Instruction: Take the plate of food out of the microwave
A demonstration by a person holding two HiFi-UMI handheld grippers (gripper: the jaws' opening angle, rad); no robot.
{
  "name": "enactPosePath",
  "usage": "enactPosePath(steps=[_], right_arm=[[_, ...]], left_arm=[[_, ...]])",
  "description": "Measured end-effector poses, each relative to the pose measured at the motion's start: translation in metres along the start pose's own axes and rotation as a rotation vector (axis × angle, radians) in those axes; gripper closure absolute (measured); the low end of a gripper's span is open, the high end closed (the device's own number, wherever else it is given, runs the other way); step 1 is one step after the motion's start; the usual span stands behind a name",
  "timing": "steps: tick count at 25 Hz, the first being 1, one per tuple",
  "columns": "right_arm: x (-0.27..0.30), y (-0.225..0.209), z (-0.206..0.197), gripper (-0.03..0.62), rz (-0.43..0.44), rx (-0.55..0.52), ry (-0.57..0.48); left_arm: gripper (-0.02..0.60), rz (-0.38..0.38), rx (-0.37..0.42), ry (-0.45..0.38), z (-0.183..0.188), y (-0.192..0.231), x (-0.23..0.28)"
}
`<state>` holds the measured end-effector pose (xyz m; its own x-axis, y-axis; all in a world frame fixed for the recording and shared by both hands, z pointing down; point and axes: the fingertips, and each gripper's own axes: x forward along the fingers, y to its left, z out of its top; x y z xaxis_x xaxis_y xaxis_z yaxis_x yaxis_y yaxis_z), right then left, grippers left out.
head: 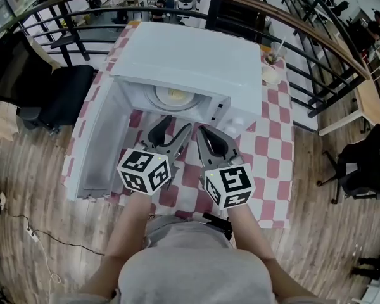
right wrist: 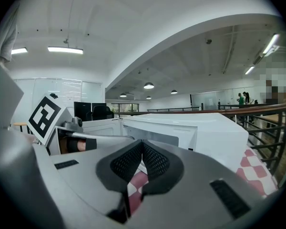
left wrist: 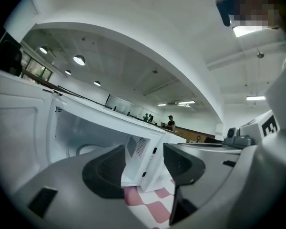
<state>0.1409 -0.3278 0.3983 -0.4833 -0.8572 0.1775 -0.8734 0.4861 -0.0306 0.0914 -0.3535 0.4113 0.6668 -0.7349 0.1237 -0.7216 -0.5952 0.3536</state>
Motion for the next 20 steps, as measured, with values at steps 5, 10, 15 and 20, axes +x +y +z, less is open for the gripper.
enactPosePath(steps=[5, 10, 15, 20], right_arm=[[0.005, -0.007, -0.004, 0.569, 0.002, 0.005, 0.015], [0.01, -0.01, -0.009, 0.569, 0.005, 0.011, 0.027], [0.019, -0.009, -0.015, 0.568, 0.009, 0.016, 0.041], [0.031, -0.009, -0.025, 0.569, 0.01, 0.015, 0.053]], left_arm=[[0.342, -0.004, -0.15, -0.037, 0.001, 0.015, 0.006], [0.344, 0.021, -0.259, -0.019, -0.012, 0.034, 0.016], [0.344, 0.051, -0.37, -0.007, -0.028, 0.05, 0.022], [0.343, 0.096, -0.456, -0.012, -0.039, 0.067, 0.029]])
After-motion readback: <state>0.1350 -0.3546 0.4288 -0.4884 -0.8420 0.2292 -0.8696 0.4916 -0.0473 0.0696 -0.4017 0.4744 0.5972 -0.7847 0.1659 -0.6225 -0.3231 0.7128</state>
